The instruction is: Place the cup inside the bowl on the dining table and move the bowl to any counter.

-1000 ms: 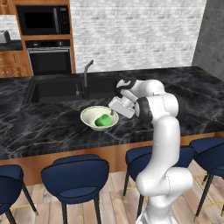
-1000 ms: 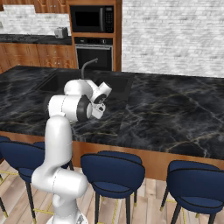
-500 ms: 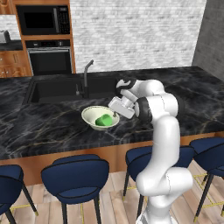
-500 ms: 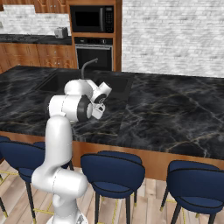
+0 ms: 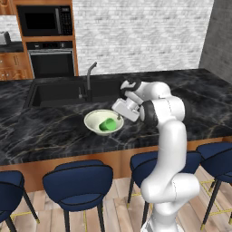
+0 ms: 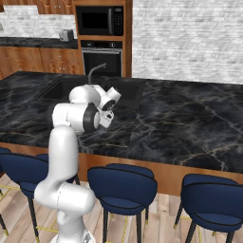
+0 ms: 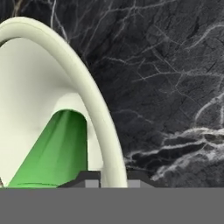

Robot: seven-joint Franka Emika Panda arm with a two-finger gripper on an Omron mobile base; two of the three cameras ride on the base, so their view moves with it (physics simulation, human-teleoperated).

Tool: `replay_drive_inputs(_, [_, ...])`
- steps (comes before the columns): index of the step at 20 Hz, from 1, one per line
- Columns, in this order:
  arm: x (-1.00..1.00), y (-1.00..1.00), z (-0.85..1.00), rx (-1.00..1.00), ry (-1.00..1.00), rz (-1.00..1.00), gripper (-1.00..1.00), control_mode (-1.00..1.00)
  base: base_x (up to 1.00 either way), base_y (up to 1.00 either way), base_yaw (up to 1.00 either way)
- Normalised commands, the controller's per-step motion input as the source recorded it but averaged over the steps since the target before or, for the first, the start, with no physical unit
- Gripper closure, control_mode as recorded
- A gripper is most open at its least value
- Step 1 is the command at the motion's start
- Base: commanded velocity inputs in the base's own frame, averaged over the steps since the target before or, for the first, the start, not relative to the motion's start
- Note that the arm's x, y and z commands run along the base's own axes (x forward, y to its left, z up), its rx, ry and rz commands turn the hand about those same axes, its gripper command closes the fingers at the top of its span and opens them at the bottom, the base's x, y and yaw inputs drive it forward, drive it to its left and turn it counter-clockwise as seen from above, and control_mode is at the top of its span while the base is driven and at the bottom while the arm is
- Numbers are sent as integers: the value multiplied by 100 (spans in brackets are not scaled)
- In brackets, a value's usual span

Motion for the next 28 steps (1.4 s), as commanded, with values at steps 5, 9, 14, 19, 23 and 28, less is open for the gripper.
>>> replay_drive_inputs(5, [0,0,33,0,0,0,100,-100,0,0,0])
replay_drive_inputs(9, [0,0,35,1,0,0,100,-100,0,0,0])
replay_drive_inputs(14, [0,0,29,6,0,0,100,-100,0,0,0])
replay_drive_inputs(19, [0,0,20,11,0,0,100,-100,0,0,0])
replay_drive_inputs(23, [0,-2,17,12,0,0,100,-100,0,0,0])
replay_drive_inputs(28, [-1,-8,16,11,0,0,100,-100,0,0,0])
